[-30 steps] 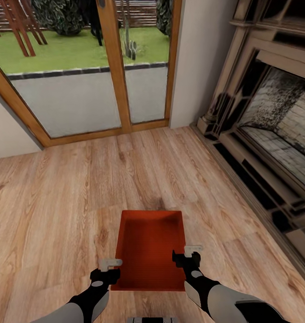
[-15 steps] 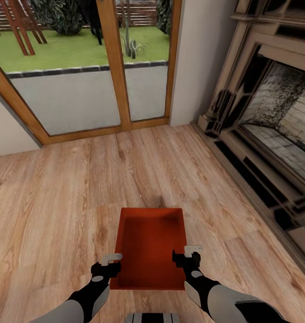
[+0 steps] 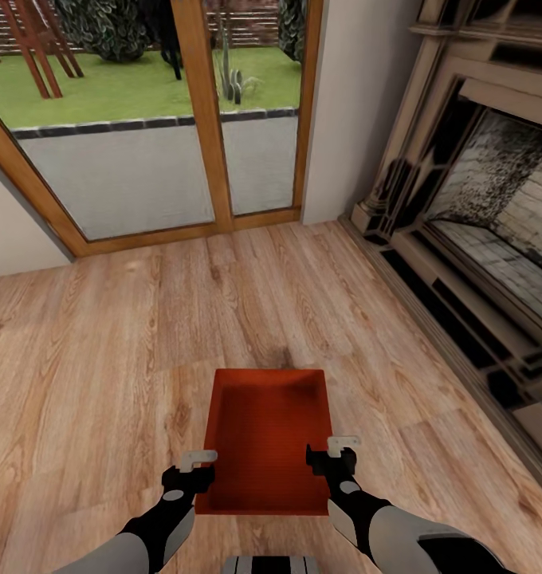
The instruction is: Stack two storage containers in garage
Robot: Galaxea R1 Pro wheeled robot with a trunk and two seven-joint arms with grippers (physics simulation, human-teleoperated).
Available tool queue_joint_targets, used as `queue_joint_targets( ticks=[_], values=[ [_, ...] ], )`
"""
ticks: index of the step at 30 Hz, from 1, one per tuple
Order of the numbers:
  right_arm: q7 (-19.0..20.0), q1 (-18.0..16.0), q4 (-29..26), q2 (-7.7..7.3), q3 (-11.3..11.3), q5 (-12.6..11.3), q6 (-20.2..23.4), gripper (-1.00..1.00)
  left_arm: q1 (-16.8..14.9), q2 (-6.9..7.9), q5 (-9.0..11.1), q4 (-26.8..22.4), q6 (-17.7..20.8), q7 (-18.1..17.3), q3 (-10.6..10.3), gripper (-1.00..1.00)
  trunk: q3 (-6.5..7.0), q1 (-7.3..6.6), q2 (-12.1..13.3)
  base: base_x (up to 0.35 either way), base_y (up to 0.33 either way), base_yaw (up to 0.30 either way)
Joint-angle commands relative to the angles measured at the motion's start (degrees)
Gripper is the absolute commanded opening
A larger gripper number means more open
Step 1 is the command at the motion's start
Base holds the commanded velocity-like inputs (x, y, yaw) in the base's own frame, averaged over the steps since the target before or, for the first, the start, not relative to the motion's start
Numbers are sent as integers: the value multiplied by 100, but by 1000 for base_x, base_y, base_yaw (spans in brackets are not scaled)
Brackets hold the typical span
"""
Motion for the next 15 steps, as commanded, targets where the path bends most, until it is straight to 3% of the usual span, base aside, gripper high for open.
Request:
queue_joint_targets(
  ticks=[1, 15],
  values=[
    [-43, -8, 12, 1, -10, 59, -13, 100, -3, 1, 55, 8, -22, 30, -48, 100, -3, -1, -1, 0, 0, 0],
    [-96, -8, 12, 4, -16, 61, -52, 100, -3, -7, 51, 11, 13, 30, -57, 100, -3, -1, -1, 0, 0, 0]
  ],
)
